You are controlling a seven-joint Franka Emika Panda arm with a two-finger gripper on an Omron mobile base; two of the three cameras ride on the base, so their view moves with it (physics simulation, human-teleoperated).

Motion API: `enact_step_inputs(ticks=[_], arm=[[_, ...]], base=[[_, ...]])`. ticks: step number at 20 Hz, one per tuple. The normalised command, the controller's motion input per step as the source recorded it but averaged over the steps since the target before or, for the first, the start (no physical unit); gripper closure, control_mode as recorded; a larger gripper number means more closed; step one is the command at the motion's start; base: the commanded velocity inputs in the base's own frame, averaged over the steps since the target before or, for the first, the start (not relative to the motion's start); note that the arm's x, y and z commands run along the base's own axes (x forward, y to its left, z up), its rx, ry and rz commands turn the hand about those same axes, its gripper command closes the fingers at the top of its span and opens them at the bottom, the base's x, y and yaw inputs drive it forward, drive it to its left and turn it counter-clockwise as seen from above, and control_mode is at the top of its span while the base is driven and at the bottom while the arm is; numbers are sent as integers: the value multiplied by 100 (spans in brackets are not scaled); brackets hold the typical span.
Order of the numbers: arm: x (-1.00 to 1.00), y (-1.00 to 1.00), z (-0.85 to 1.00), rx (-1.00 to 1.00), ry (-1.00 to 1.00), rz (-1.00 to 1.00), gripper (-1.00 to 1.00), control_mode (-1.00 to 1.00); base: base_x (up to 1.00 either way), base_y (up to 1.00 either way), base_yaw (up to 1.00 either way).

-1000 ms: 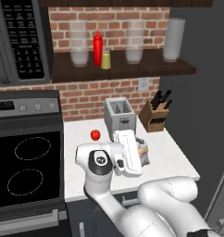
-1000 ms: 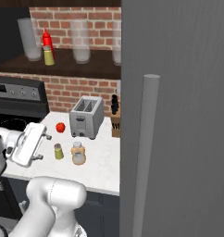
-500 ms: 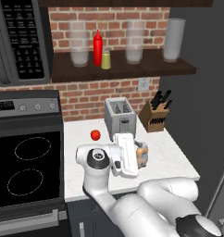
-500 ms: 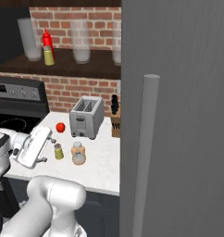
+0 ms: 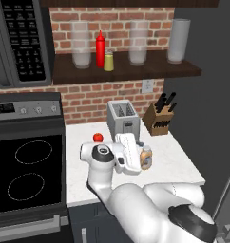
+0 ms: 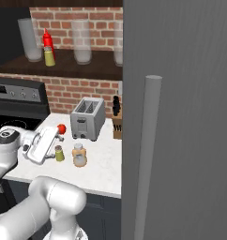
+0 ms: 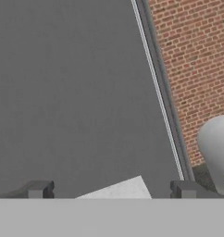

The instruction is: Put the shaker and condiment bottle from the counter next to their counterparts in the cabinet.

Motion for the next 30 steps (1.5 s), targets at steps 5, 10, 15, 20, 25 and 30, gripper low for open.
enact_step_inputs(ticks=[5,10,15,20,25,30], arm=[[23,-26,-30,5,-2,0,-100,-100],[9,-32,-38,6,0,0,-100,-100],[7,-18,-31,3,0,3,-100,-100],[9,-1,-17,0,-1,8,-100,-100],[12,0,-1,0,-8,12,-100,-100],[9,0,0,0,-11,12,-100,-100]], base=[[0,0,0],[0,0,0],[0,0,0],[0,0,0],[0,0,0],[0,0,0]])
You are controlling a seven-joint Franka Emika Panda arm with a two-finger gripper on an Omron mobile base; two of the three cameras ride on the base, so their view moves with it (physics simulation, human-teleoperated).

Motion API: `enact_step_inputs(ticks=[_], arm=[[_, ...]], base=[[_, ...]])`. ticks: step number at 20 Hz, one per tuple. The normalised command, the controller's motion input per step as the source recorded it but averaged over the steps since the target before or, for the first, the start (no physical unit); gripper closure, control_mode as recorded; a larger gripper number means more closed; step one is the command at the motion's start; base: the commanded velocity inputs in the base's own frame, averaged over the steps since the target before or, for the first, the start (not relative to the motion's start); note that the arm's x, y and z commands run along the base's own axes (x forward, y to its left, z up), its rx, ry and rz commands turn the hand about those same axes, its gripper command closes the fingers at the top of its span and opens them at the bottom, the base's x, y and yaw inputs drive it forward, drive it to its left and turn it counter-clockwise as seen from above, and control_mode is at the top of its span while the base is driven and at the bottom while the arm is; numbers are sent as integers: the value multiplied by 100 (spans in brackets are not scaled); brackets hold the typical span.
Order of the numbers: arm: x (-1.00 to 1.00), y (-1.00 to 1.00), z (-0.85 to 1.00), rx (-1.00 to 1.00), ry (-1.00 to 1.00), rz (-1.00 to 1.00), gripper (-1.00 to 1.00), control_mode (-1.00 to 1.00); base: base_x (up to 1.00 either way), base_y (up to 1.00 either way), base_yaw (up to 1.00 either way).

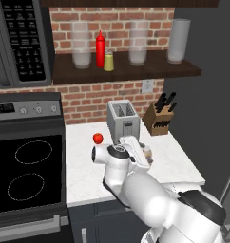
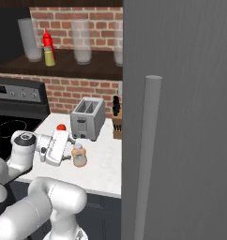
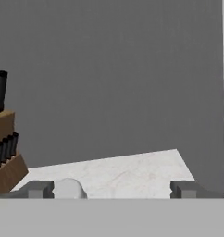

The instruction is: Put the shaker and condiment bottle from the counter next to their counterparts in the cabinet.

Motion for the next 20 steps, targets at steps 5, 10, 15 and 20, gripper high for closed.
enact_step_inputs(ticks=[5,10,15,20], arm=[[1,0,0,0,-13,10,-100,-100],[0,0,0,0,-13,8,-100,-100],[0,-2,-3,0,-5,10,-100,-100],[14,0,-25,0,0,11,-100,-100]], base=[[0,0,0],[0,0,0],[0,0,0],[0,0,0]])
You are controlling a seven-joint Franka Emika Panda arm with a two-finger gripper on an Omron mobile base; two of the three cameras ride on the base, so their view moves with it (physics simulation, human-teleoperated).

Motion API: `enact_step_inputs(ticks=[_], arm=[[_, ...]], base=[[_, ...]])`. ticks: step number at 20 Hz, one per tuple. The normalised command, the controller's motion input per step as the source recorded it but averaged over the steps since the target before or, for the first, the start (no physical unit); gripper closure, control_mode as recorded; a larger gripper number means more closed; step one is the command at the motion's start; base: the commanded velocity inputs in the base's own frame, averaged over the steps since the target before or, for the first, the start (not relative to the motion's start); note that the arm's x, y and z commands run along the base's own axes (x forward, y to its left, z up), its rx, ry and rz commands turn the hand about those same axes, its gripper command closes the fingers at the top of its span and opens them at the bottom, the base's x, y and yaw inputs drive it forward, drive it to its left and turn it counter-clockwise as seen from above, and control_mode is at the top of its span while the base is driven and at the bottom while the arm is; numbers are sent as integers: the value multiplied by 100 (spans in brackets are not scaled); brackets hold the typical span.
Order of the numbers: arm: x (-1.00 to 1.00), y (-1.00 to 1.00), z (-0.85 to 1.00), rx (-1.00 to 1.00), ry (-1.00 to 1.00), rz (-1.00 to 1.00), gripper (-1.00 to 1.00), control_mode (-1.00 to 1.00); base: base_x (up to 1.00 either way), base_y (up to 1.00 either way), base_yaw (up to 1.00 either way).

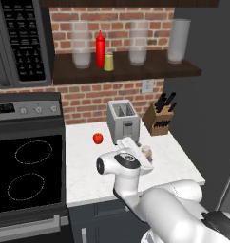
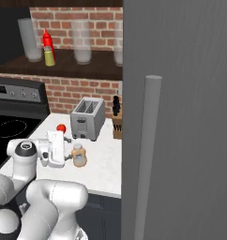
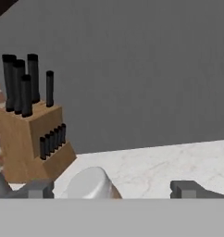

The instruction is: Put the shaker and condiment bottle from the counter next to their counterparts in the cabinet.

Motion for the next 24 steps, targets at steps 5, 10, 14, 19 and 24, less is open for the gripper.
enact_step_inputs(ticks=[5,10,14,19,24], arm=[[22,0,-28,0,3,11,-100,-100],[21,0,-19,0,1,9,-100,-100],[9,0,-18,0,0,6,-100,-100],[0,-10,-18,0,1,2,-100,-100],[0,-18,-16,0,1,0,-100,-100]], base=[[0,0,0],[0,0,0],[0,0,0],[0,0,0],[0,0,0]])
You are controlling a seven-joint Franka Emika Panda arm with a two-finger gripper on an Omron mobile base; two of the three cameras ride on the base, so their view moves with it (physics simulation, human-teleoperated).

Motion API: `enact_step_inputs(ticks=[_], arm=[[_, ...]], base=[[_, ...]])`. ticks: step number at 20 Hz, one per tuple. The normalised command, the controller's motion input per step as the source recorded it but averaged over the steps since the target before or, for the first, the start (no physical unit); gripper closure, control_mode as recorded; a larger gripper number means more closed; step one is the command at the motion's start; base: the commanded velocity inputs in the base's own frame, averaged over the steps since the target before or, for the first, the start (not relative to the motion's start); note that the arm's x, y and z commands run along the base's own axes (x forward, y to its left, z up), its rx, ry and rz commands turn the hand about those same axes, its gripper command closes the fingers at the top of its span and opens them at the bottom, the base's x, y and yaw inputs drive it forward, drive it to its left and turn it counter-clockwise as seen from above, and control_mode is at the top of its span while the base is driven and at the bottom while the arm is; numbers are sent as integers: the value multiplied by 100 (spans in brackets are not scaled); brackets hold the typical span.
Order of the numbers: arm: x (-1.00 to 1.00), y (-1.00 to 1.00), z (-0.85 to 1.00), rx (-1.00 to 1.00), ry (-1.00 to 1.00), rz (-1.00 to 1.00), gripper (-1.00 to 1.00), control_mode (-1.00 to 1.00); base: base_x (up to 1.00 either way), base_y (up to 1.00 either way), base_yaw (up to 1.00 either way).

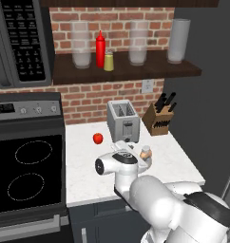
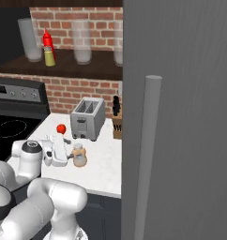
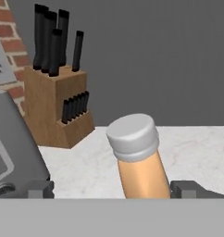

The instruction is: Put the shaker and condiment bottle from the counter next to their counterparts in the cabinet.

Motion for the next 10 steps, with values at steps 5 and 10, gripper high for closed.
enact_step_inputs(ticks=[5,10], arm=[[0,-19,-14,0,2,0,-100,-100],[0,-20,-17,0,2,0,-100,-100]], base=[[0,0,0],[0,0,0]])
